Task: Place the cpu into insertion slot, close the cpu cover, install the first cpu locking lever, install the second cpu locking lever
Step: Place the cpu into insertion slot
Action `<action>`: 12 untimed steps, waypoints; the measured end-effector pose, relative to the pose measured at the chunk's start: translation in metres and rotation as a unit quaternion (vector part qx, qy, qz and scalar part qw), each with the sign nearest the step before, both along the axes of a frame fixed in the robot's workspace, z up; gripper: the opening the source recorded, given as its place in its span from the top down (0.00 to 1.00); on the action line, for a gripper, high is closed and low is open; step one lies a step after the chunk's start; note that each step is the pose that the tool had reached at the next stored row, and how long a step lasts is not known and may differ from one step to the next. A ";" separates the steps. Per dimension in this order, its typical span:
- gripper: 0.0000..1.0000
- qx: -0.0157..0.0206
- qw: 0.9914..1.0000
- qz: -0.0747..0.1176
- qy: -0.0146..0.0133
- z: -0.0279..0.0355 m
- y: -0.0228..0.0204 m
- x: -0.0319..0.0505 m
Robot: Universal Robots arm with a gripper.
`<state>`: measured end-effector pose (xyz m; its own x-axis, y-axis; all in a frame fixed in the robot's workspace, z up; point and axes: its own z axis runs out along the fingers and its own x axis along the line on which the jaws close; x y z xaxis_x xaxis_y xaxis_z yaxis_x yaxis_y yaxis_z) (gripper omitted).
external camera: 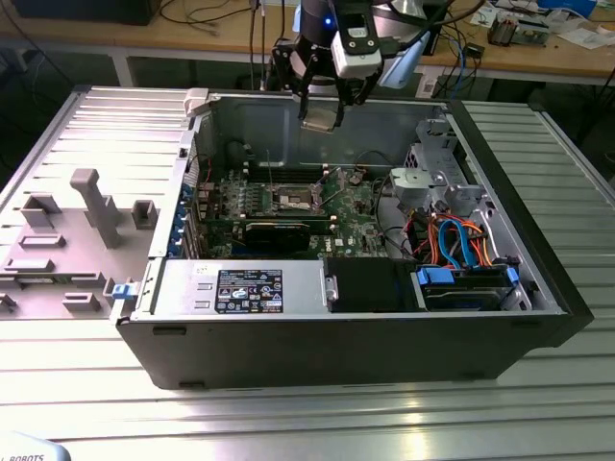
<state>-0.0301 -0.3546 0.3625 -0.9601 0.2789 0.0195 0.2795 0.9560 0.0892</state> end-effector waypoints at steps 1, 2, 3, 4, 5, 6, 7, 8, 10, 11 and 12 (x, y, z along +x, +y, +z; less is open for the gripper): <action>0.46 0.000 1.000 -0.004 0.000 -0.0001 0.0000 0.0000; 0.46 0.000 1.000 -0.010 0.000 -0.0001 0.0000 -0.0001; 0.46 0.000 1.000 -0.010 0.000 -0.0001 0.0000 -0.0001; 0.46 0.000 1.000 -0.010 0.000 -0.0001 0.0000 0.0000; 0.46 0.000 1.000 -0.010 0.000 -0.0001 0.0000 0.0000; 0.46 0.000 1.000 -0.011 0.000 -0.0001 0.0000 -0.0001; 0.46 0.000 1.000 -0.011 0.000 -0.0001 0.0000 -0.0001; 0.46 0.000 1.000 -0.011 0.000 -0.0001 0.0000 -0.0001; 0.46 0.000 1.000 -0.012 0.000 -0.0001 0.0000 -0.0001; 0.46 0.000 1.000 -0.012 0.000 -0.0001 0.0000 -0.0001; 0.46 0.000 1.000 -0.013 0.000 -0.0001 0.0000 -0.0001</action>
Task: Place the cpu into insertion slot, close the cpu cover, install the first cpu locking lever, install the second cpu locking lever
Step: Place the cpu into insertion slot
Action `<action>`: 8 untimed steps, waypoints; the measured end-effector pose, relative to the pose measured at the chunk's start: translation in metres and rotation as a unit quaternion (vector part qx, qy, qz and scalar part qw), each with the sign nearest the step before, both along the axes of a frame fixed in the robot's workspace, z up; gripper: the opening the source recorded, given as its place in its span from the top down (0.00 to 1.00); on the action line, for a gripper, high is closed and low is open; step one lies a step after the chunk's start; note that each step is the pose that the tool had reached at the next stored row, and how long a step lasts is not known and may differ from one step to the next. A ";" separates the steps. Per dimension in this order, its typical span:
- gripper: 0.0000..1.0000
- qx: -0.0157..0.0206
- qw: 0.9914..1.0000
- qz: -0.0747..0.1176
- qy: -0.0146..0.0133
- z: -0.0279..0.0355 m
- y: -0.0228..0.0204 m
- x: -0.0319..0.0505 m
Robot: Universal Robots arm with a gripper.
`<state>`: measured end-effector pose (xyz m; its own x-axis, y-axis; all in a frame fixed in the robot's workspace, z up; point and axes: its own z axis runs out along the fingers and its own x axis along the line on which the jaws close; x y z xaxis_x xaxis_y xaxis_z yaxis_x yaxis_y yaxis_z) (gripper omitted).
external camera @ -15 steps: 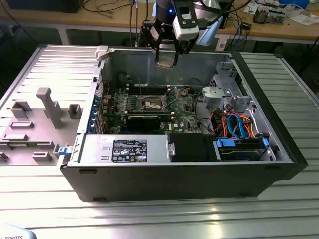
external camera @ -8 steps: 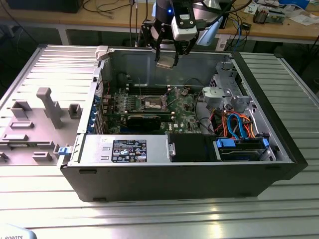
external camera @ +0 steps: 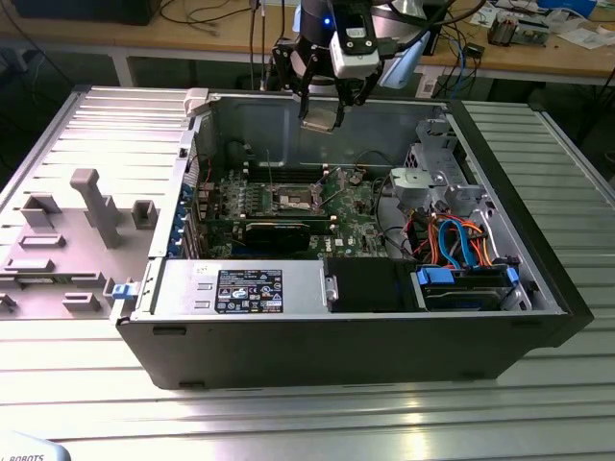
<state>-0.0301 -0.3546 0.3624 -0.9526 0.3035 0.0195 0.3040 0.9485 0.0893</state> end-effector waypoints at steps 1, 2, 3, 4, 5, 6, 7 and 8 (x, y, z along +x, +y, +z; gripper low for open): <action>0.46 0.000 1.000 -0.001 0.000 0.0000 0.0000 0.0000; 0.46 0.000 1.000 -0.006 0.000 0.0000 0.0000 0.0000; 0.46 0.000 1.000 -0.013 0.000 -0.0001 0.0000 0.0000; 0.46 0.000 1.000 -0.018 0.000 -0.0001 0.0000 0.0000; 0.46 0.000 1.000 -0.023 0.000 -0.0001 0.0000 0.0000; 0.46 0.000 1.000 -0.026 0.000 -0.0001 0.0000 0.0000; 0.46 0.000 1.000 -0.027 0.000 -0.0001 0.0000 0.0000; 0.46 0.000 1.000 -0.028 0.000 -0.0001 0.0000 0.0000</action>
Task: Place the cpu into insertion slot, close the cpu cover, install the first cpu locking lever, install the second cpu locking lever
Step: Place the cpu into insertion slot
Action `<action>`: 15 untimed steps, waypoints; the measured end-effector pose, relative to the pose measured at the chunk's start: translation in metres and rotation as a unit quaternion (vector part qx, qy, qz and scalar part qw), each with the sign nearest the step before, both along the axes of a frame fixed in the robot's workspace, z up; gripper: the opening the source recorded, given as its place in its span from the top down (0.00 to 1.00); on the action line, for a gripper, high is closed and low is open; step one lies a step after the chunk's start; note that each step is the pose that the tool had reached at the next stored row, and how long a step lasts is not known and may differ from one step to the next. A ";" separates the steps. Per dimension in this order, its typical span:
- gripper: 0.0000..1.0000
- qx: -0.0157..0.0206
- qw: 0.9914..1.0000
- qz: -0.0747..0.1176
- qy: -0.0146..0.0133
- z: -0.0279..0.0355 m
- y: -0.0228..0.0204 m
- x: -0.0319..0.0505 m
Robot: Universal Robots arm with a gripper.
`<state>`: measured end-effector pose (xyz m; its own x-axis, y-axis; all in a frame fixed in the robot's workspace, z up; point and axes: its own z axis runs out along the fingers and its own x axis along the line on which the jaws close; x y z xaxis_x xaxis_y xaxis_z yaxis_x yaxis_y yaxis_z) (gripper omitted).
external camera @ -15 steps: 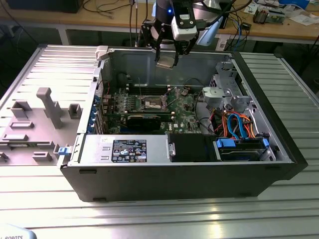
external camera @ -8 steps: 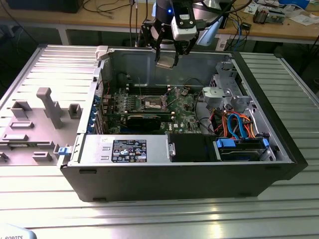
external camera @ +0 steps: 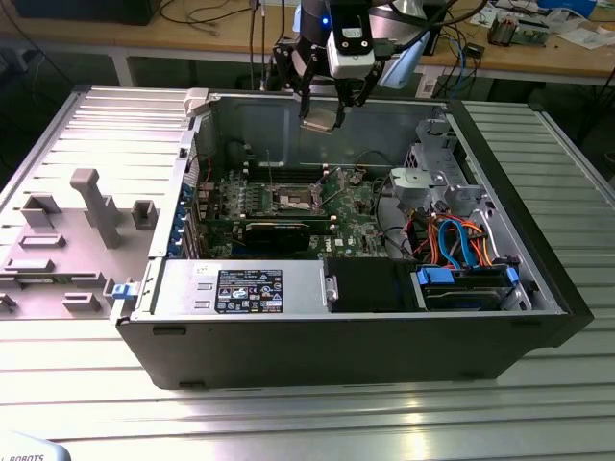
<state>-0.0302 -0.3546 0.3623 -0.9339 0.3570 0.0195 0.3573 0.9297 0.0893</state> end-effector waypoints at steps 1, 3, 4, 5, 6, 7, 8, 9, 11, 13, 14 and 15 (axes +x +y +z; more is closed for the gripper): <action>0.46 0.000 1.000 0.000 0.000 0.0000 0.0000 0.0000; 0.46 0.000 1.000 0.000 0.000 0.0000 0.0000 0.0000; 0.46 0.000 1.000 0.000 0.000 0.0000 0.0000 0.0000; 0.46 0.000 1.000 0.000 0.000 0.0000 0.0000 0.0000; 0.46 0.000 1.000 0.000 0.000 0.0000 0.0000 0.0000; 0.46 0.000 1.000 0.000 0.000 0.0000 0.0000 0.0000; 0.46 0.000 1.000 0.000 0.000 0.0000 0.0000 0.0000; 0.46 0.000 1.000 0.000 0.000 0.0000 0.0000 0.0000; 0.46 0.000 1.000 0.000 0.000 0.0000 0.0000 0.0000; 0.46 0.000 1.000 -0.001 0.000 0.0000 0.0000 0.0000; 0.46 0.000 1.000 -0.006 0.000 0.0000 0.0000 0.0000; 0.46 0.000 1.000 -0.013 0.000 0.0000 0.0000 0.0000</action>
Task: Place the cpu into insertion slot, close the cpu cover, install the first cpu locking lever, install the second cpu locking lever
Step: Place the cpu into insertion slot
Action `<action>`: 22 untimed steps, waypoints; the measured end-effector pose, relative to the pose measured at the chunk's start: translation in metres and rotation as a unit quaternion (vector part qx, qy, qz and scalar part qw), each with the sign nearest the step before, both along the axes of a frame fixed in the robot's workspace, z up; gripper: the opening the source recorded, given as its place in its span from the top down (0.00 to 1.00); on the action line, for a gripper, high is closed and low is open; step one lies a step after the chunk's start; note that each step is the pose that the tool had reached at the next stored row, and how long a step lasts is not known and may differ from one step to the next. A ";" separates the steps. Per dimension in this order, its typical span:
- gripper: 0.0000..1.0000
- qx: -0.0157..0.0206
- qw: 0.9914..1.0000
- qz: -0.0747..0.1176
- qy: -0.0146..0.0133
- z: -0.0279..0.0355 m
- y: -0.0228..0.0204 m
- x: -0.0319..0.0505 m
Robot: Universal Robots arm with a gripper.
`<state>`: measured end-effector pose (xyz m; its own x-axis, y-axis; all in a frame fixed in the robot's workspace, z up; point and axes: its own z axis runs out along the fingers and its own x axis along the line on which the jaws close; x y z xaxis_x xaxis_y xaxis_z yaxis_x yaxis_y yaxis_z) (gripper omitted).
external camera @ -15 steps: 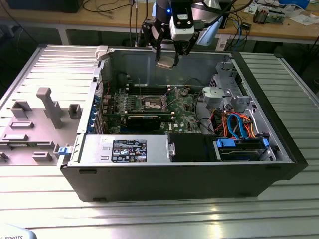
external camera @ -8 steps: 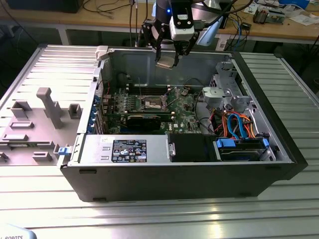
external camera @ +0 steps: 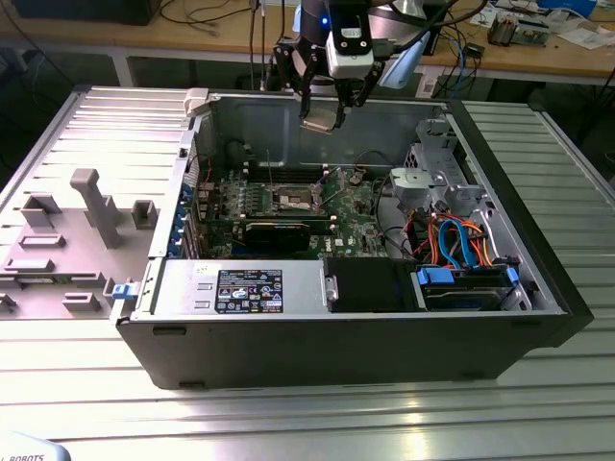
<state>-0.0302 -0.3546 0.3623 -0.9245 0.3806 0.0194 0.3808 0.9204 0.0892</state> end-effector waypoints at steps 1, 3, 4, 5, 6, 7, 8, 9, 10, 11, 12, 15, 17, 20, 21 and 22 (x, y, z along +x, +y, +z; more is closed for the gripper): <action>0.46 0.000 1.000 -0.006 0.000 0.0000 0.0000 0.0000; 0.46 0.000 1.000 -0.015 0.000 -0.0001 0.0000 0.0000; 0.46 0.000 1.000 -0.022 0.000 -0.0002 0.0000 0.0000; 0.46 0.000 1.000 -0.027 0.000 -0.0003 0.0000 0.0000; 0.46 0.000 0.999 -0.034 0.000 -0.0003 0.0000 0.0000; 0.46 0.000 0.999 -0.039 0.000 -0.0003 0.0000 0.0000; 0.46 0.000 0.999 -0.042 0.000 -0.0003 0.0000 0.0001; 0.46 0.000 0.999 -0.044 0.000 -0.0004 0.0000 0.0000; 0.46 0.000 0.999 -0.047 0.000 -0.0004 0.0000 0.0000; 0.46 0.000 0.999 -0.049 0.000 -0.0004 0.0000 0.0000; 0.46 0.000 0.999 -0.051 0.000 -0.0004 0.0000 0.0000; 0.46 0.000 0.998 -0.058 0.000 -0.0004 0.0000 0.0000; 0.46 0.000 0.998 -0.058 0.000 -0.0004 0.0000 0.0000; 0.46 0.000 0.998 -0.059 0.000 -0.0004 0.0000 0.0000; 0.46 0.000 0.998 -0.059 0.000 -0.0004 0.0000 0.0000; 0.46 0.000 0.998 -0.059 0.000 -0.0004 0.0000 0.0000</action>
